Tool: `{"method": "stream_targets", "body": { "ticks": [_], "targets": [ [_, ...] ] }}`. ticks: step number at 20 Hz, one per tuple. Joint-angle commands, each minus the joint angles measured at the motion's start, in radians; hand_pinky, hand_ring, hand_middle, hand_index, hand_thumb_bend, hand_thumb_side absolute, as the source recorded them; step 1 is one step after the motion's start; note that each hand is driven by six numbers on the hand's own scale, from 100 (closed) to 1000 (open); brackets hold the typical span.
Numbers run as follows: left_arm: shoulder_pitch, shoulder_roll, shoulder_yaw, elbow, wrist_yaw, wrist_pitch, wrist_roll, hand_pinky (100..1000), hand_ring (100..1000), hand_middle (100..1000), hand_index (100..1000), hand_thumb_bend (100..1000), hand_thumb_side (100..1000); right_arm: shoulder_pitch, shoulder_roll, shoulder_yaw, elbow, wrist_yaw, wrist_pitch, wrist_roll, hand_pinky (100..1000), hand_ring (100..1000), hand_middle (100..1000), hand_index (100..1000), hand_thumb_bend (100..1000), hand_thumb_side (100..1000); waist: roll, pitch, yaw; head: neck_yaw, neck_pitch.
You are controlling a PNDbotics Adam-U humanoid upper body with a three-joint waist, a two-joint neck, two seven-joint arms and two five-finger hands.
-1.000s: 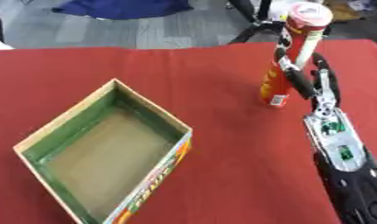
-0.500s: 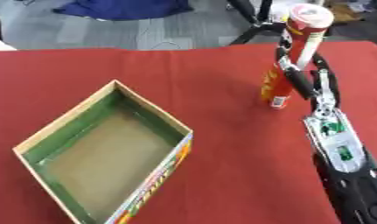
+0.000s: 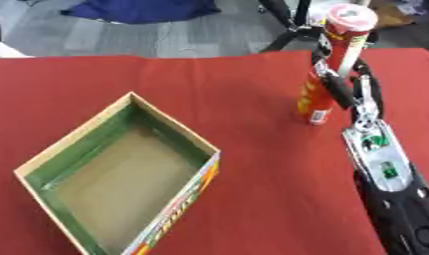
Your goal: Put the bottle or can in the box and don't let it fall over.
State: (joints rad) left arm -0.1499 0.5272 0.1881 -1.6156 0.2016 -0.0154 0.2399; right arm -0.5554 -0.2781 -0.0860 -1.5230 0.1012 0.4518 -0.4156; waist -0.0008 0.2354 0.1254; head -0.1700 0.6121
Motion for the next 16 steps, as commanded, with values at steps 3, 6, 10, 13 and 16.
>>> {"method": "stream_targets", "body": {
  "ticks": [3, 6, 10, 13, 16],
  "targets": [
    [-0.011, 0.022, 0.005, -0.02, -0.002, -0.002, -0.003, 833, 863, 784, 801, 221, 905, -0.028, -0.017, -0.008, 0.005, -0.008, -0.001, 0.003, 874, 1000, 992, 1000, 527, 643, 0.004, -0.008, 0.004, -0.002, -0.018],
    [-0.011, 0.022, 0.006, -0.02, -0.003, -0.002, -0.003, 833, 863, 784, 801, 218, 907, -0.035, -0.017, -0.01, 0.013, -0.016, -0.001, -0.002, 872, 1000, 985, 1000, 526, 639, 0.004, -0.006, 0.005, -0.003, -0.02],
    [-0.01, 0.02, 0.005, -0.02, -0.004, -0.002, -0.005, 834, 863, 784, 801, 217, 908, -0.04, -0.016, -0.014, 0.023, -0.023, 0.012, -0.019, 872, 1000, 980, 1000, 516, 633, 0.004, -0.005, 0.005, -0.003, -0.02],
    [-0.01, 0.02, 0.005, -0.02, -0.004, -0.003, -0.005, 834, 863, 785, 801, 216, 908, -0.042, -0.016, -0.016, 0.026, -0.027, 0.019, -0.032, 871, 1000, 978, 1000, 510, 625, 0.004, -0.005, 0.005, -0.004, -0.019],
    [-0.009, 0.02, 0.006, -0.02, -0.004, -0.003, -0.006, 834, 863, 785, 801, 215, 910, -0.044, -0.016, -0.018, 0.028, -0.034, 0.019, -0.04, 871, 1000, 974, 1000, 504, 617, 0.004, -0.005, 0.006, -0.004, -0.021]
  ]
}}
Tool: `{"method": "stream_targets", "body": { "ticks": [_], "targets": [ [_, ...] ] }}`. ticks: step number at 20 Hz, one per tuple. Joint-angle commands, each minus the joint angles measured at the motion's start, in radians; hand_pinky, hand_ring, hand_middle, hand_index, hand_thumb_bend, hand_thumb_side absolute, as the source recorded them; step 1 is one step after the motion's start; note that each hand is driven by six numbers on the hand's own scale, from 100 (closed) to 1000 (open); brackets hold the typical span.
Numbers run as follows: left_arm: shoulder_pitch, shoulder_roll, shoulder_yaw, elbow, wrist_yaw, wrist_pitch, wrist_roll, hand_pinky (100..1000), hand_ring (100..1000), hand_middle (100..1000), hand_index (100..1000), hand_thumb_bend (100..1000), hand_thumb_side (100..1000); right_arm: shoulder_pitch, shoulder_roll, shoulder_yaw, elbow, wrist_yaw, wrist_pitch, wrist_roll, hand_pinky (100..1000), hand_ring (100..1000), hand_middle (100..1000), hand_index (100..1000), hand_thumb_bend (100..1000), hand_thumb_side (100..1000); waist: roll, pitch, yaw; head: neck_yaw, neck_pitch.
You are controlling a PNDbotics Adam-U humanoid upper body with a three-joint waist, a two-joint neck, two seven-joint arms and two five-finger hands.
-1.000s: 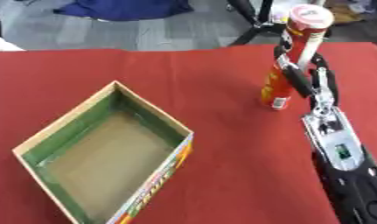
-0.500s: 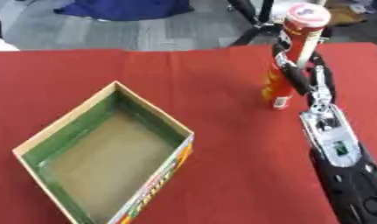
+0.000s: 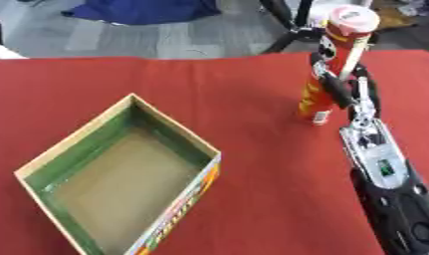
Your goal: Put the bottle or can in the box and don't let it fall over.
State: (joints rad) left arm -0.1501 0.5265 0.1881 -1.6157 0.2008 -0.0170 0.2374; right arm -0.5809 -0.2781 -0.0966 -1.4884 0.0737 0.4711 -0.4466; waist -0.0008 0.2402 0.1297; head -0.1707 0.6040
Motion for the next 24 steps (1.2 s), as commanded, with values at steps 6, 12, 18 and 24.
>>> {"method": "stream_targets", "body": {
  "ticks": [6, 12, 18, 24],
  "targets": [
    [-0.01, 0.02, 0.006, -0.021, -0.004, -0.002, -0.004, 835, 863, 785, 802, 212, 912, -0.024, -0.016, -0.006, 0.001, -0.017, -0.004, -0.008, 870, 1000, 968, 1000, 504, 626, 0.004, -0.006, 0.004, -0.01, -0.019],
    [-0.012, 0.019, 0.005, -0.022, -0.006, -0.002, -0.006, 836, 863, 786, 802, 209, 914, -0.036, -0.016, -0.01, 0.015, -0.03, -0.008, -0.014, 869, 1000, 959, 1000, 502, 627, 0.005, 0.001, 0.009, -0.013, -0.025],
    [-0.013, 0.018, 0.005, -0.023, -0.007, -0.003, -0.007, 837, 863, 786, 803, 206, 916, -0.043, -0.011, -0.012, 0.038, -0.065, -0.015, -0.029, 865, 1000, 923, 986, 495, 593, 0.008, 0.005, 0.012, -0.015, -0.029],
    [-0.014, 0.018, 0.005, -0.024, -0.008, -0.004, -0.009, 838, 863, 786, 803, 204, 918, -0.047, -0.006, -0.012, 0.055, -0.124, -0.031, -0.045, 856, 1000, 863, 959, 491, 543, 0.009, 0.006, 0.012, -0.014, -0.03]
  ]
}}
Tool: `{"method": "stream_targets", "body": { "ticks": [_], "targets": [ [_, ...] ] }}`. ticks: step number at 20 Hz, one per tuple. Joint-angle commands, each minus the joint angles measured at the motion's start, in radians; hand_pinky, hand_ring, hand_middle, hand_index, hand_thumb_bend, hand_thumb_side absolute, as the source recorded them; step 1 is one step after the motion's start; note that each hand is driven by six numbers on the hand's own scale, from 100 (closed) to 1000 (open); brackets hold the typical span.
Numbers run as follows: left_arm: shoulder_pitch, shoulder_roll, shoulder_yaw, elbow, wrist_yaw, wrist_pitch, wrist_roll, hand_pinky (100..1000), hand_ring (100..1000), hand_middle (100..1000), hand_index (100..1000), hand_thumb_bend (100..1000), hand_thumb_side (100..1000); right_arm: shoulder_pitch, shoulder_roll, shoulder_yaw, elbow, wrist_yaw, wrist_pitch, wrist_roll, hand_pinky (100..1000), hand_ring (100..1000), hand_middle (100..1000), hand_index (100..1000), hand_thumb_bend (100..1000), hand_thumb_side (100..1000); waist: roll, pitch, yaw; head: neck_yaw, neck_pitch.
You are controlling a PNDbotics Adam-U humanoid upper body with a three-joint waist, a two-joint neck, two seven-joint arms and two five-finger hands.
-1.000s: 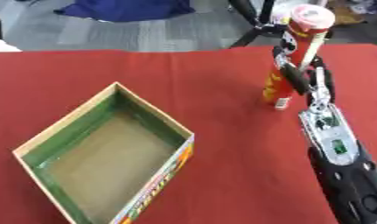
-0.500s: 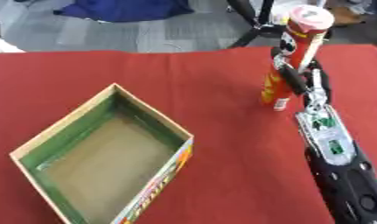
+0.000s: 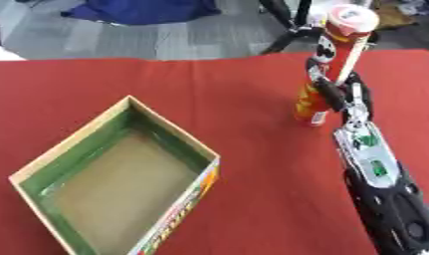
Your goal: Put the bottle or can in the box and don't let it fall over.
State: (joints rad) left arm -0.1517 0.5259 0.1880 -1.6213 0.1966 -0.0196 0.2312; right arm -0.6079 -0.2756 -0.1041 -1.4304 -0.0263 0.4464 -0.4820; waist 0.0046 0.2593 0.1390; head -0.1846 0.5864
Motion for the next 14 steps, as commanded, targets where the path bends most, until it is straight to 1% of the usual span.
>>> {"method": "stream_targets", "body": {
  "ticks": [1, 4, 6, 8, 9, 10, 11, 12, 13, 14],
  "targets": [
    [-0.012, 0.019, 0.005, -0.018, -0.004, -0.002, -0.003, 839, 863, 787, 803, 204, 917, -0.021, -0.008, -0.006, -0.001, -0.033, -0.007, -0.017, 852, 1000, 843, 943, 494, 513, 0.003, -0.013, 0.003, -0.001, -0.013],
    [-0.012, 0.018, 0.006, -0.019, -0.004, -0.002, -0.003, 839, 863, 787, 803, 204, 918, -0.023, -0.006, -0.009, 0.006, -0.06, -0.009, -0.045, 846, 1000, 822, 933, 496, 486, 0.002, -0.013, 0.003, -0.002, -0.014],
    [-0.012, 0.017, 0.006, -0.019, -0.004, -0.002, -0.004, 839, 863, 787, 803, 203, 920, -0.025, -0.003, -0.011, 0.012, -0.081, -0.01, -0.064, 839, 1000, 784, 911, 503, 423, 0.002, -0.013, 0.003, -0.003, -0.015],
    [-0.011, 0.017, 0.006, -0.018, -0.005, -0.002, -0.004, 840, 863, 787, 803, 202, 920, -0.027, 0.0, -0.011, 0.016, -0.105, -0.012, -0.083, 837, 1000, 770, 899, 508, 398, 0.002, -0.012, 0.004, -0.004, -0.015],
    [-0.011, 0.017, 0.006, -0.018, -0.005, -0.002, -0.004, 840, 863, 787, 803, 202, 920, -0.027, 0.0, -0.011, 0.018, -0.116, -0.013, -0.091, 837, 1000, 753, 881, 515, 351, 0.001, -0.012, 0.004, -0.004, -0.015],
    [-0.011, 0.017, 0.006, -0.018, -0.005, -0.002, -0.004, 840, 863, 787, 803, 201, 920, -0.028, 0.001, -0.011, 0.02, -0.128, -0.016, -0.097, 837, 1000, 748, 874, 519, 333, 0.001, -0.012, 0.004, -0.004, -0.015],
    [-0.011, 0.017, 0.006, -0.018, -0.006, -0.002, -0.005, 840, 864, 787, 803, 200, 921, -0.028, 0.001, -0.01, 0.021, -0.139, -0.018, -0.103, 836, 999, 734, 851, 539, 271, 0.001, -0.012, 0.005, -0.004, -0.014],
    [-0.011, 0.017, 0.006, -0.019, -0.006, -0.003, -0.005, 840, 863, 787, 803, 200, 921, -0.028, 0.002, -0.009, 0.023, -0.15, -0.021, -0.108, 836, 998, 730, 845, 545, 254, 0.001, -0.012, 0.005, -0.004, -0.015],
    [-0.011, 0.017, 0.006, -0.018, -0.006, -0.003, -0.005, 840, 864, 787, 803, 199, 922, -0.028, 0.002, -0.008, 0.025, -0.16, -0.024, -0.11, 835, 996, 717, 831, 561, 218, 0.001, -0.012, 0.005, -0.004, -0.016],
    [-0.01, 0.017, 0.006, -0.018, -0.006, -0.003, -0.005, 841, 864, 787, 803, 199, 922, -0.028, 0.002, -0.007, 0.027, -0.169, -0.027, -0.113, 834, 996, 713, 828, 567, 208, 0.001, -0.012, 0.005, -0.004, -0.016]
  ]
}}
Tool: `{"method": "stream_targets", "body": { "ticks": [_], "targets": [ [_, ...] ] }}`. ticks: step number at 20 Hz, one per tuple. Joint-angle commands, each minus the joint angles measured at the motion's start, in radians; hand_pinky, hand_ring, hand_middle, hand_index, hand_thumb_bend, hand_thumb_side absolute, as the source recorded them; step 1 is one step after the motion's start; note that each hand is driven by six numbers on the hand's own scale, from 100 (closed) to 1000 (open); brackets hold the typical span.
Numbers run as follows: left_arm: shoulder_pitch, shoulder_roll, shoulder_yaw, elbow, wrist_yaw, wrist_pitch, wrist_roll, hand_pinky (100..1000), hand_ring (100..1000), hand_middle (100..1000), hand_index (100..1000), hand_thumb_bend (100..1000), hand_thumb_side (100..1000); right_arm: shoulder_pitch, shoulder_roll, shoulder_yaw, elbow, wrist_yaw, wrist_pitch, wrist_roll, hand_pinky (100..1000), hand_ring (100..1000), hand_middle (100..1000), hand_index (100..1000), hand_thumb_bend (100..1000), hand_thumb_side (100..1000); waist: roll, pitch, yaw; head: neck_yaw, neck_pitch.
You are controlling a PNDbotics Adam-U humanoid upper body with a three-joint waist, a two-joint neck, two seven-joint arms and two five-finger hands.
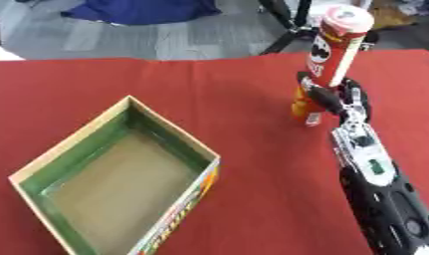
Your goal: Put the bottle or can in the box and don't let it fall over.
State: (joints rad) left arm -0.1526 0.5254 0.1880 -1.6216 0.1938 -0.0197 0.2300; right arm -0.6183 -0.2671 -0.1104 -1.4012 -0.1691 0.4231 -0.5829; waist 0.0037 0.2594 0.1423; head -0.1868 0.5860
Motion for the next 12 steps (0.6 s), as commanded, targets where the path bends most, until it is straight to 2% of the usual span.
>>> {"method": "stream_targets", "body": {
  "ticks": [1, 3, 5, 9, 10, 12],
  "targets": [
    [-0.009, 0.017, 0.006, -0.018, -0.004, -0.003, -0.005, 841, 864, 788, 803, 199, 923, -0.018, -0.007, 0.0, -0.001, -0.034, -0.006, -0.014, 832, 991, 696, 816, 579, 184, 0.002, -0.012, 0.001, -0.002, -0.016],
    [-0.009, 0.017, 0.006, -0.018, -0.004, -0.003, -0.005, 841, 864, 788, 803, 198, 923, -0.018, -0.007, 0.0, 0.001, -0.044, -0.011, -0.021, 832, 993, 694, 818, 574, 198, 0.002, -0.012, 0.001, -0.002, -0.015],
    [-0.01, 0.017, 0.006, -0.018, -0.004, -0.003, -0.006, 841, 864, 788, 803, 198, 923, -0.018, -0.009, 0.005, -0.002, -0.044, -0.017, -0.017, 836, 1000, 733, 856, 566, 236, 0.001, -0.012, 0.001, -0.002, -0.016],
    [-0.01, 0.016, 0.006, -0.018, -0.006, -0.003, -0.009, 842, 864, 788, 804, 196, 926, -0.017, -0.007, 0.003, -0.002, -0.039, -0.019, -0.005, 830, 989, 646, 773, 644, 100, 0.001, -0.011, 0.001, -0.002, -0.016],
    [-0.01, 0.016, 0.006, -0.019, -0.006, -0.004, -0.01, 842, 864, 788, 804, 196, 926, -0.017, -0.007, 0.002, -0.002, -0.044, -0.02, -0.004, 829, 987, 629, 759, 655, 100, 0.002, -0.011, 0.001, -0.002, -0.016],
    [-0.01, 0.016, 0.006, -0.019, -0.007, -0.004, -0.011, 843, 865, 789, 804, 195, 926, -0.019, -0.006, -0.001, -0.002, -0.058, -0.024, -0.006, 829, 982, 592, 724, 604, 100, 0.002, -0.011, 0.001, -0.002, -0.016]
  ]
}}
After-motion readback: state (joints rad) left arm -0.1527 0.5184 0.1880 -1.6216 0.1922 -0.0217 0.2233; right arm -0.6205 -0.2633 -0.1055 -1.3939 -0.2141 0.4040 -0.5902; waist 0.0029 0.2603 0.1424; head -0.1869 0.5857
